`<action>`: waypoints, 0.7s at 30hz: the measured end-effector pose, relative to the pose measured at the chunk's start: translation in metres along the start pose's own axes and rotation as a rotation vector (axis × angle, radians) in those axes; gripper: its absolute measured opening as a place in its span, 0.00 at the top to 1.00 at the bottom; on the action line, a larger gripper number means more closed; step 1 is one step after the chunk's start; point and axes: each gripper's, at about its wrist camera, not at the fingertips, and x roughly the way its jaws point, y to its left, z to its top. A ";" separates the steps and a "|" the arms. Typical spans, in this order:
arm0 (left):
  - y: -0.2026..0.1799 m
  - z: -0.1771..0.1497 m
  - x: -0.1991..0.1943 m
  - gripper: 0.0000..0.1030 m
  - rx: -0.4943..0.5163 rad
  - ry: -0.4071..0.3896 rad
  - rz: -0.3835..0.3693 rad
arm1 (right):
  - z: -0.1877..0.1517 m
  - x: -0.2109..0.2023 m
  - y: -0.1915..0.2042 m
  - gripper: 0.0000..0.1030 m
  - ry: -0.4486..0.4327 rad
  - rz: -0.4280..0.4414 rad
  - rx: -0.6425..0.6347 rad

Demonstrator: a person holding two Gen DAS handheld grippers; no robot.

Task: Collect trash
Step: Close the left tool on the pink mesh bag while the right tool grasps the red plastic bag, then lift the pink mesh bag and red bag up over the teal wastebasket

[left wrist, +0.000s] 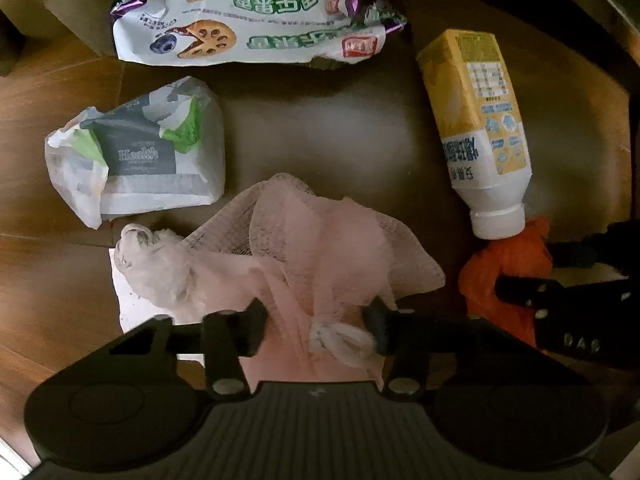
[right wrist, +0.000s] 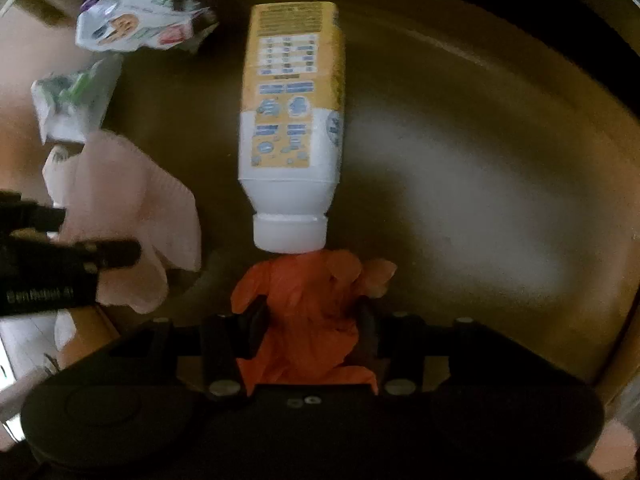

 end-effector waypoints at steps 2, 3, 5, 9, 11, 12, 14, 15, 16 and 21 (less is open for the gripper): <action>0.000 0.000 -0.004 0.63 -0.002 0.002 -0.003 | -0.004 -0.003 0.004 0.63 -0.011 -0.022 -0.041; 0.001 -0.001 -0.006 0.65 -0.002 0.006 -0.012 | -0.006 -0.006 0.006 0.65 -0.017 -0.028 -0.055; 0.002 -0.003 -0.014 0.66 -0.011 0.012 -0.029 | -0.011 -0.013 0.006 0.67 -0.028 -0.032 -0.073; 0.004 -0.008 -0.038 0.67 0.001 0.017 -0.062 | -0.024 -0.038 0.005 0.67 -0.066 -0.016 -0.071; 0.005 -0.010 -0.055 0.67 0.015 0.005 -0.077 | -0.030 -0.058 0.004 0.67 -0.098 -0.014 -0.072; 0.004 -0.011 -0.065 0.67 0.024 -0.002 -0.083 | -0.032 -0.068 0.003 0.67 -0.114 -0.008 -0.070; 0.002 -0.014 -0.088 0.67 0.043 -0.023 -0.095 | -0.037 -0.090 -0.001 0.67 -0.151 -0.008 -0.067; 0.002 -0.016 -0.098 0.67 0.053 -0.034 -0.100 | -0.037 -0.102 -0.003 0.67 -0.169 -0.003 -0.063; 0.002 -0.017 -0.111 0.67 0.063 -0.048 -0.104 | -0.040 -0.113 -0.005 0.67 -0.191 0.006 -0.058; -0.006 -0.022 -0.179 0.67 0.097 -0.151 -0.107 | -0.050 -0.172 -0.002 0.67 -0.312 0.028 -0.052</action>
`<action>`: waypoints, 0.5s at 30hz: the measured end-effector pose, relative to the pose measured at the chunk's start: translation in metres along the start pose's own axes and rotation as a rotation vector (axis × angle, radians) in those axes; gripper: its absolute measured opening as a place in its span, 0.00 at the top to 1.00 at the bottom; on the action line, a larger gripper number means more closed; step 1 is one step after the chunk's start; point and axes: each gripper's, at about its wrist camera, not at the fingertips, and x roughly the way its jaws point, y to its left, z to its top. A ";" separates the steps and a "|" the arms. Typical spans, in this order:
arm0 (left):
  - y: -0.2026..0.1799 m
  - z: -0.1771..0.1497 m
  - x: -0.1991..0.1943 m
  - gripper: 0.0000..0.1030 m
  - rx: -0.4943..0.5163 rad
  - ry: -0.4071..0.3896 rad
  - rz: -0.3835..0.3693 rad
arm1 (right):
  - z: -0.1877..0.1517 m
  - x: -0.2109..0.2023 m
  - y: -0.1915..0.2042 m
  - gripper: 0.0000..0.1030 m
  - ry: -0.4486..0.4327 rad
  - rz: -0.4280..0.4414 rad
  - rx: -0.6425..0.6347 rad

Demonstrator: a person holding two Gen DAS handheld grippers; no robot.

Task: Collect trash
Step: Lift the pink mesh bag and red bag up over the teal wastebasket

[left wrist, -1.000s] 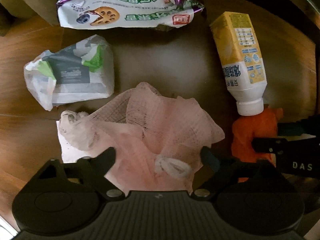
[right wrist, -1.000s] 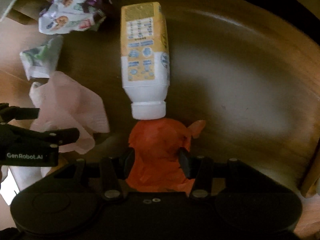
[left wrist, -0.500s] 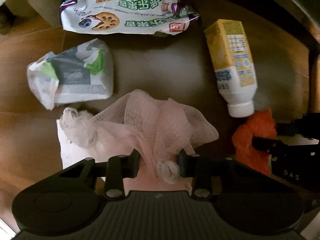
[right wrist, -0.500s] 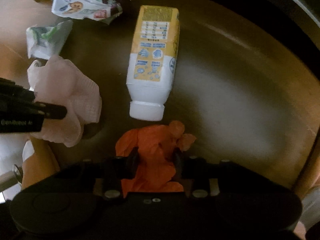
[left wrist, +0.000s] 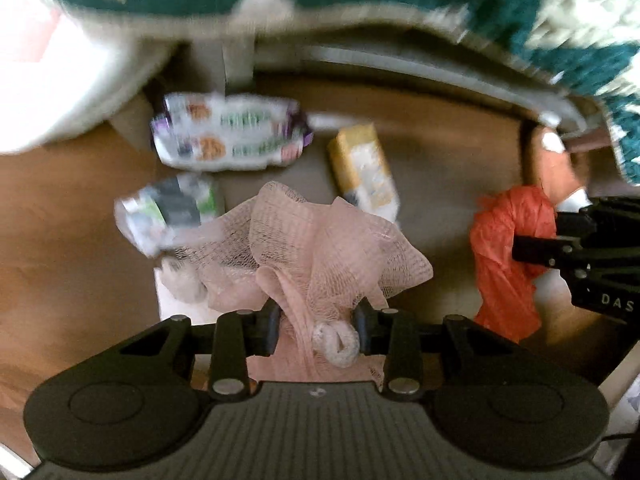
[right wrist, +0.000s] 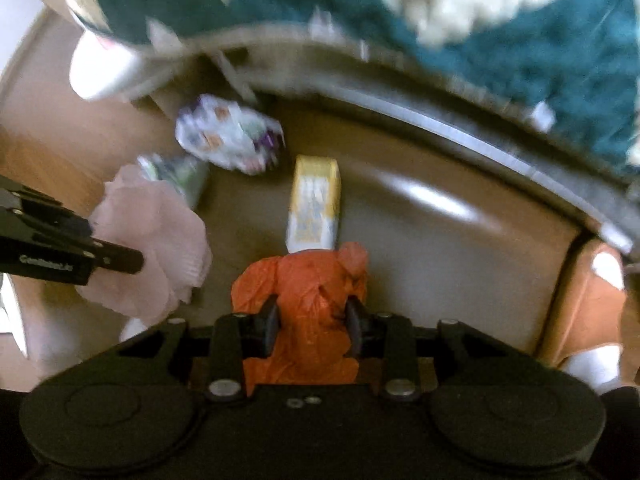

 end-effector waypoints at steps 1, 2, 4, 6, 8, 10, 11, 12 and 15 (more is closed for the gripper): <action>-0.003 0.000 -0.013 0.66 0.005 -0.020 0.002 | 0.001 -0.014 0.002 0.67 -0.028 0.005 0.000; -0.007 0.001 -0.028 0.67 0.010 -0.046 0.007 | 0.003 -0.027 0.004 0.67 -0.052 0.013 0.001; -0.014 0.002 -0.055 0.67 0.020 -0.101 0.009 | 0.005 -0.056 0.011 0.67 -0.103 0.021 -0.004; -0.022 0.002 -0.082 0.66 0.016 -0.149 0.005 | 0.006 -0.081 0.017 0.67 -0.153 0.029 -0.011; -0.031 0.001 -0.113 0.66 0.015 -0.203 0.001 | 0.004 -0.109 0.023 0.67 -0.204 0.034 -0.017; -0.043 -0.003 -0.144 0.66 0.016 -0.255 -0.002 | 0.001 -0.136 0.028 0.67 -0.248 0.043 -0.028; -0.048 -0.005 -0.156 0.66 0.017 -0.277 -0.001 | -0.001 -0.149 0.031 0.67 -0.269 0.043 -0.039; -0.053 -0.007 -0.168 0.66 0.018 -0.299 0.001 | -0.003 -0.161 0.035 0.67 -0.291 0.039 -0.052; -0.067 -0.018 -0.207 0.66 0.027 -0.370 0.007 | -0.012 -0.200 0.040 0.67 -0.370 0.039 -0.075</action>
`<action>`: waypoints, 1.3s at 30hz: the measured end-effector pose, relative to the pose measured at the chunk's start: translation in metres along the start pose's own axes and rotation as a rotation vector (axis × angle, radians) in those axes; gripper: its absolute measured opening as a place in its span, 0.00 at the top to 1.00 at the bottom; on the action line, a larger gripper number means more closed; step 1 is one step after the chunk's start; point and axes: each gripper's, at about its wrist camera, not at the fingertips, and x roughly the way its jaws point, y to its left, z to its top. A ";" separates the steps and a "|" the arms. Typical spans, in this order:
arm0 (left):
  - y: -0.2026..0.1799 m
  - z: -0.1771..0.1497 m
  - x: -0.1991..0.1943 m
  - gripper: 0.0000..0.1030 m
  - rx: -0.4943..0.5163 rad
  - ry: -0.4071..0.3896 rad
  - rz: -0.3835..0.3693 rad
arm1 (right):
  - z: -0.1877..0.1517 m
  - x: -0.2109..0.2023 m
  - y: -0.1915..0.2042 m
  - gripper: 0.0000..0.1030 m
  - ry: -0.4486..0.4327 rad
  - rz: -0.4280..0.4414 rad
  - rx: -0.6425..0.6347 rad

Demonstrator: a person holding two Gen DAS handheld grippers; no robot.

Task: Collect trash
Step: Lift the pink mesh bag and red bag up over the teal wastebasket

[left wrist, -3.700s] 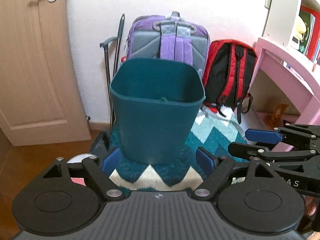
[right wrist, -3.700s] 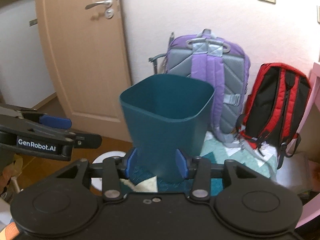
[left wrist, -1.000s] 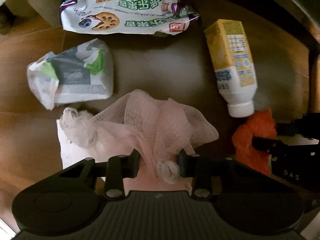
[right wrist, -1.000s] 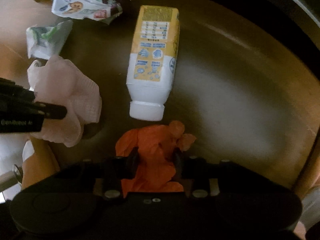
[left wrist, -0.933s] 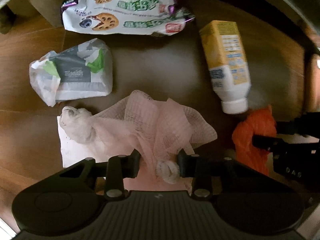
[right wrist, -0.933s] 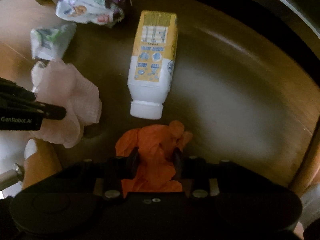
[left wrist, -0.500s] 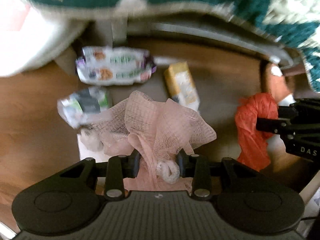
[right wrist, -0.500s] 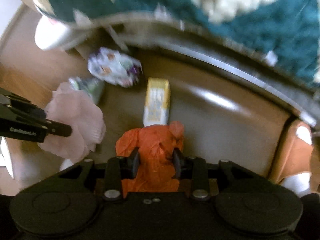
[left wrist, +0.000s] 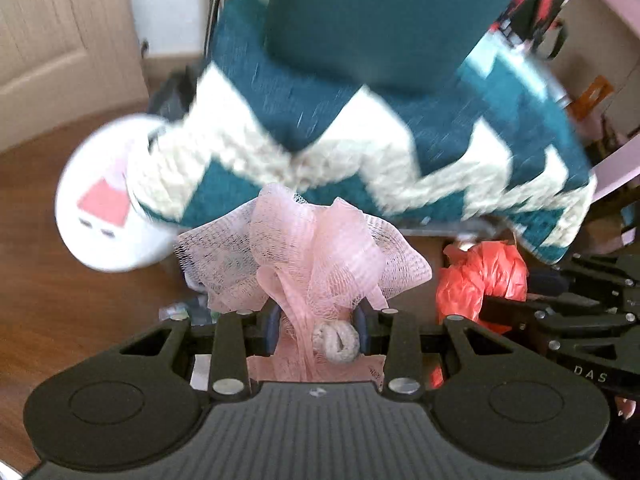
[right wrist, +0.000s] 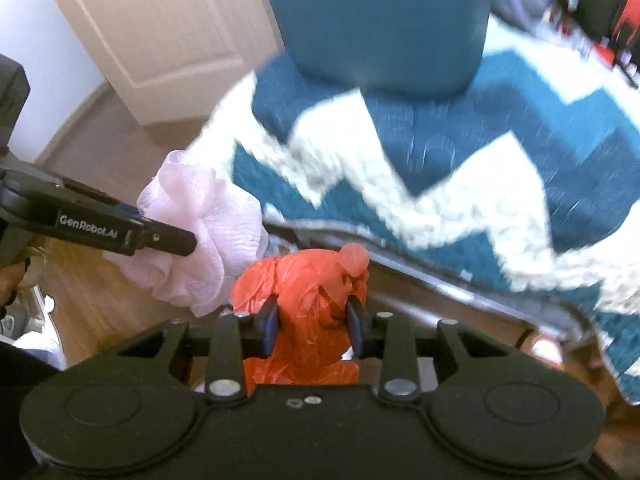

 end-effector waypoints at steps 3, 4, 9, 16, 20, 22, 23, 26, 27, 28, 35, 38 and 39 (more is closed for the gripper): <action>-0.015 0.002 -0.038 0.66 0.003 -0.065 0.014 | 0.004 -0.039 0.004 0.68 -0.076 -0.001 -0.008; -0.021 0.003 -0.052 0.66 0.003 -0.091 0.016 | 0.006 -0.054 0.005 0.68 -0.104 -0.003 -0.015; -0.046 0.006 -0.106 0.66 0.012 -0.202 0.025 | 0.012 -0.117 0.010 0.68 -0.233 -0.013 -0.055; -0.077 0.027 -0.170 0.66 0.014 -0.315 0.062 | 0.040 -0.188 0.013 0.68 -0.401 -0.037 -0.104; -0.094 0.046 -0.199 0.66 0.023 -0.391 0.070 | 0.067 -0.215 0.013 0.68 -0.477 -0.065 -0.133; -0.100 0.058 -0.211 0.66 0.024 -0.427 0.073 | 0.084 -0.229 0.011 0.68 -0.516 -0.070 -0.132; -0.103 0.066 -0.219 0.66 0.024 -0.448 0.076 | 0.091 -0.237 0.011 0.68 -0.537 -0.073 -0.132; -0.111 0.090 -0.239 0.66 0.026 -0.500 0.089 | 0.118 -0.255 0.010 0.68 -0.598 -0.090 -0.141; -0.111 0.097 -0.245 0.66 0.022 -0.514 0.092 | 0.127 -0.260 0.010 0.68 -0.614 -0.093 -0.141; -0.112 0.104 -0.251 0.66 0.020 -0.529 0.094 | 0.136 -0.267 0.011 0.68 -0.630 -0.095 -0.141; -0.118 0.158 -0.273 0.66 0.011 -0.608 0.127 | 0.193 -0.283 0.014 0.68 -0.725 -0.126 -0.151; -0.116 0.180 -0.271 0.66 0.007 -0.621 0.138 | 0.214 -0.281 0.010 0.68 -0.744 -0.130 -0.141; -0.117 0.187 -0.269 0.66 0.007 -0.625 0.143 | 0.221 -0.278 0.008 0.68 -0.745 -0.134 -0.131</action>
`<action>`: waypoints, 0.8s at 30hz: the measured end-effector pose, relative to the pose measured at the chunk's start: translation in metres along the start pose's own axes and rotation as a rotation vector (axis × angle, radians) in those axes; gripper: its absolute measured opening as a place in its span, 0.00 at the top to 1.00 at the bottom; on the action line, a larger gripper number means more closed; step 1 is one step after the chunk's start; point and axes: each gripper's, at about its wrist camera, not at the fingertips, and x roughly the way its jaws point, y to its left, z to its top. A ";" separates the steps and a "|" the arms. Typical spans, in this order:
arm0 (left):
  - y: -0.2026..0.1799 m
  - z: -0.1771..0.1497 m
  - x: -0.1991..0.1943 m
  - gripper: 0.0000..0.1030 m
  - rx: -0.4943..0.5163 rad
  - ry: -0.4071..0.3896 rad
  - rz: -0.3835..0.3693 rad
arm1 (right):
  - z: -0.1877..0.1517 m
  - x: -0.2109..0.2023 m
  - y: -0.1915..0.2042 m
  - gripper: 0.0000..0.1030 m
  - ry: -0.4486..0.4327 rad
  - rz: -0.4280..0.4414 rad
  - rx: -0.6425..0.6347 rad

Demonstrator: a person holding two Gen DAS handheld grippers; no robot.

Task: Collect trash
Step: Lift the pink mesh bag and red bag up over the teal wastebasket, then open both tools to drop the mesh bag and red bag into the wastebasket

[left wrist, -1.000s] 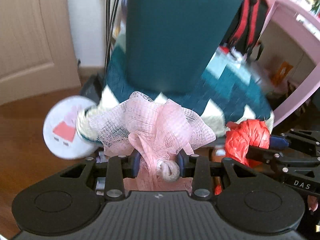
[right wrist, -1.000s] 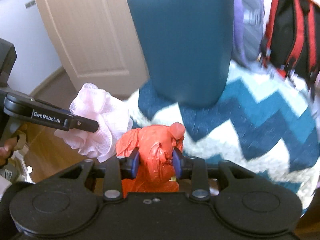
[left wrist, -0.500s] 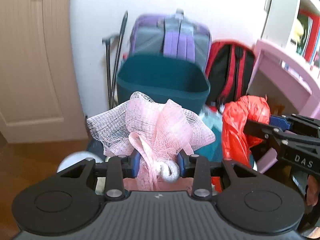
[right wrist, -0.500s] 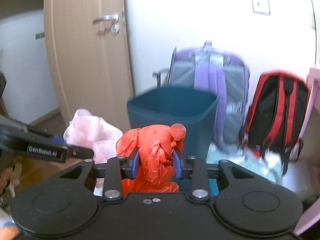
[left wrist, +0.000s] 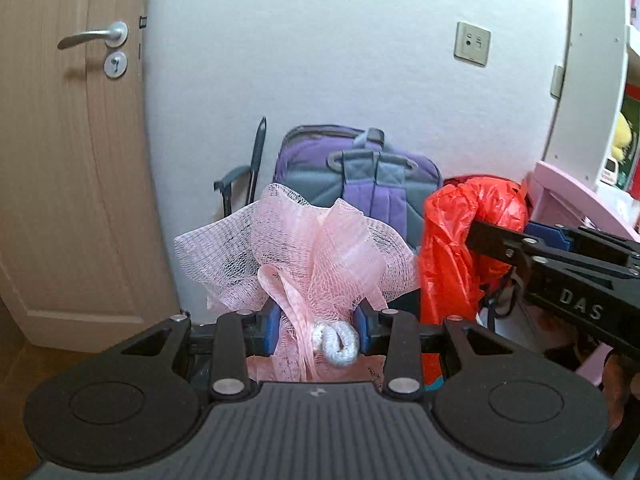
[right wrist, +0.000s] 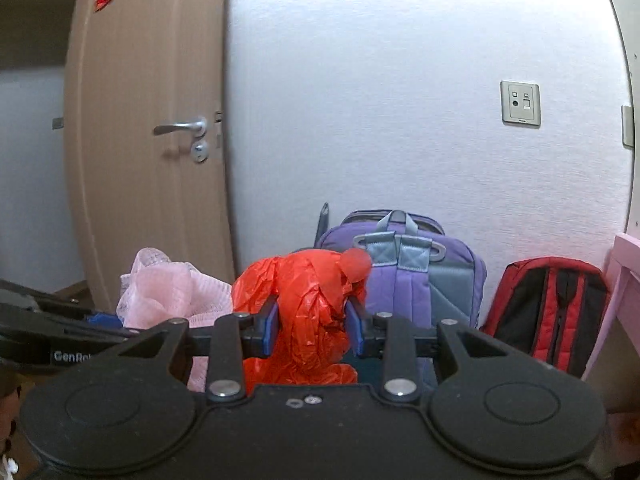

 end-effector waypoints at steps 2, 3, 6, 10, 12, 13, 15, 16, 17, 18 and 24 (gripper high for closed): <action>-0.001 0.006 0.012 0.66 0.001 0.003 0.004 | 0.005 0.015 -0.005 0.68 0.001 -0.011 0.009; -0.002 0.009 0.019 0.66 0.002 0.007 0.006 | 0.006 0.022 -0.007 0.68 0.000 -0.015 0.013; -0.003 0.013 0.042 0.66 0.012 0.026 0.021 | 0.008 0.045 -0.013 0.68 0.007 -0.022 0.025; -0.002 0.009 0.077 0.66 0.007 0.071 0.023 | 0.002 0.077 -0.023 0.68 0.043 -0.027 0.038; -0.001 0.004 0.096 0.66 0.007 0.098 0.018 | -0.004 0.091 -0.029 0.68 0.067 -0.022 0.054; -0.001 0.001 0.106 0.66 0.008 0.116 0.015 | -0.008 0.100 -0.031 0.68 0.084 -0.011 0.069; 0.000 -0.006 0.122 0.66 0.014 0.147 0.016 | -0.016 0.114 -0.036 0.68 0.113 -0.005 0.080; 0.000 -0.010 0.130 0.66 0.018 0.164 0.018 | -0.021 0.122 -0.037 0.68 0.130 -0.005 0.080; 0.000 -0.014 0.138 0.66 0.020 0.179 0.019 | -0.026 0.129 -0.038 0.67 0.145 -0.004 0.082; 0.000 -0.017 0.145 0.66 0.021 0.192 0.019 | -0.031 0.135 -0.039 0.67 0.162 -0.002 0.085; -0.001 -0.031 0.182 0.66 0.041 0.270 0.016 | -0.060 0.171 -0.043 0.67 0.276 -0.018 0.085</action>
